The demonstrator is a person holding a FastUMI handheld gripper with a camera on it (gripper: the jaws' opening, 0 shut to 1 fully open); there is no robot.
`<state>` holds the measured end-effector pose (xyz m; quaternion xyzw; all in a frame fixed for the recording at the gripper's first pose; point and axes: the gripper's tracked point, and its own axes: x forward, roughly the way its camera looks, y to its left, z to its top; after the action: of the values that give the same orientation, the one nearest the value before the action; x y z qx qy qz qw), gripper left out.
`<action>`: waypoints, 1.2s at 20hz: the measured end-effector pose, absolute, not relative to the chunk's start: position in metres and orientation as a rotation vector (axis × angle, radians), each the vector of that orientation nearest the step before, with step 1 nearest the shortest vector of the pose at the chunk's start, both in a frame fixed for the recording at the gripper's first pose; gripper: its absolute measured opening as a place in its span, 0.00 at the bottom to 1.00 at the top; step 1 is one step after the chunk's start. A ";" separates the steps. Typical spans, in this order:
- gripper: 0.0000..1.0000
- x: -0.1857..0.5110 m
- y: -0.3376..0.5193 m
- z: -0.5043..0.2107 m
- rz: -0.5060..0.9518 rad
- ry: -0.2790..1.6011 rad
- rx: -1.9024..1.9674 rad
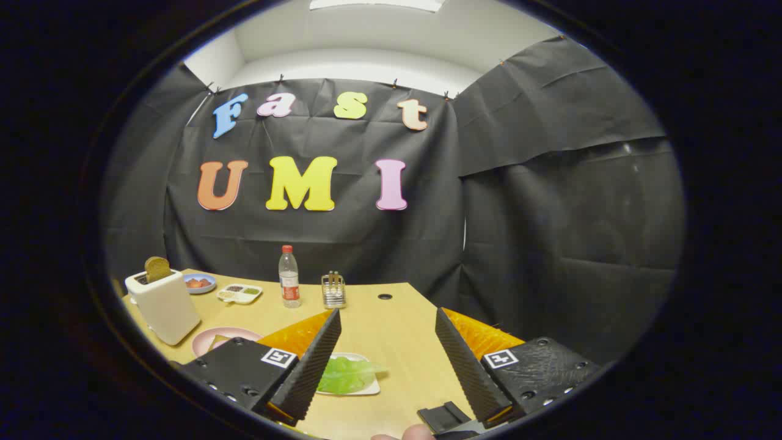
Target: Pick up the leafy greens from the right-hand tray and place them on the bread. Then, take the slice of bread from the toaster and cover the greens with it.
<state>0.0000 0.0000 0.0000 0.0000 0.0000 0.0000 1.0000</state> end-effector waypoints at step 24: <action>0.95 0.011 0.009 -0.047 0.006 0.112 0.017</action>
<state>0.0112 0.0094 -0.0475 0.0085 0.0557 0.0032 0.9984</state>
